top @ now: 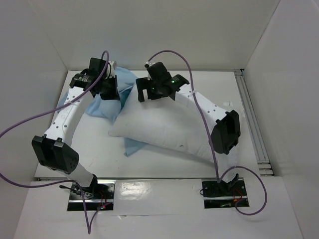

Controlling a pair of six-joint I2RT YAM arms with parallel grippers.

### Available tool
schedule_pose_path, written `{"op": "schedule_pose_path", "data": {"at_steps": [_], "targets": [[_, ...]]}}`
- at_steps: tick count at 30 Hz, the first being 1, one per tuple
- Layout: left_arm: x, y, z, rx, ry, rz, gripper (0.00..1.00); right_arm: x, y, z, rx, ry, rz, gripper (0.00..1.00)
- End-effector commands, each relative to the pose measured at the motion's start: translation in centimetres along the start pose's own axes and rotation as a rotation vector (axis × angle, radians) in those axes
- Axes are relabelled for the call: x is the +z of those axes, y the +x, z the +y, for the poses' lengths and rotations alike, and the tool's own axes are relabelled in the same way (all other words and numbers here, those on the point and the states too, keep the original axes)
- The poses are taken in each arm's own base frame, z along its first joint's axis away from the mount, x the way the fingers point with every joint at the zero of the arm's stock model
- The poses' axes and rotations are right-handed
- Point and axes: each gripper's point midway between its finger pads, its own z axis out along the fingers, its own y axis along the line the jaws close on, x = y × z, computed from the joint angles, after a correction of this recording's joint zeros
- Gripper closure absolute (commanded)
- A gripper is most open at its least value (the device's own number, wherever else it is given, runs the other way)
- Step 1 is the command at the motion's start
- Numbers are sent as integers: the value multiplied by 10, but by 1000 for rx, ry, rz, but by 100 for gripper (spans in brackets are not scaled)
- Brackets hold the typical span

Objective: Put the pillow into the pillowcase

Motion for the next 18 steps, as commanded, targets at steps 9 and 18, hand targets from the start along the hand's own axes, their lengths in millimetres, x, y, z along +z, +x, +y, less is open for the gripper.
{"op": "schedule_pose_path", "data": {"at_steps": [9, 18], "targets": [[-9, 2, 14, -100, 36, 2, 100, -90, 47, 85, -396, -59, -244, 0], [-8, 6, 32, -149, 17, -8, 100, -47, 86, 155, -557, -124, -282, 0]]}}
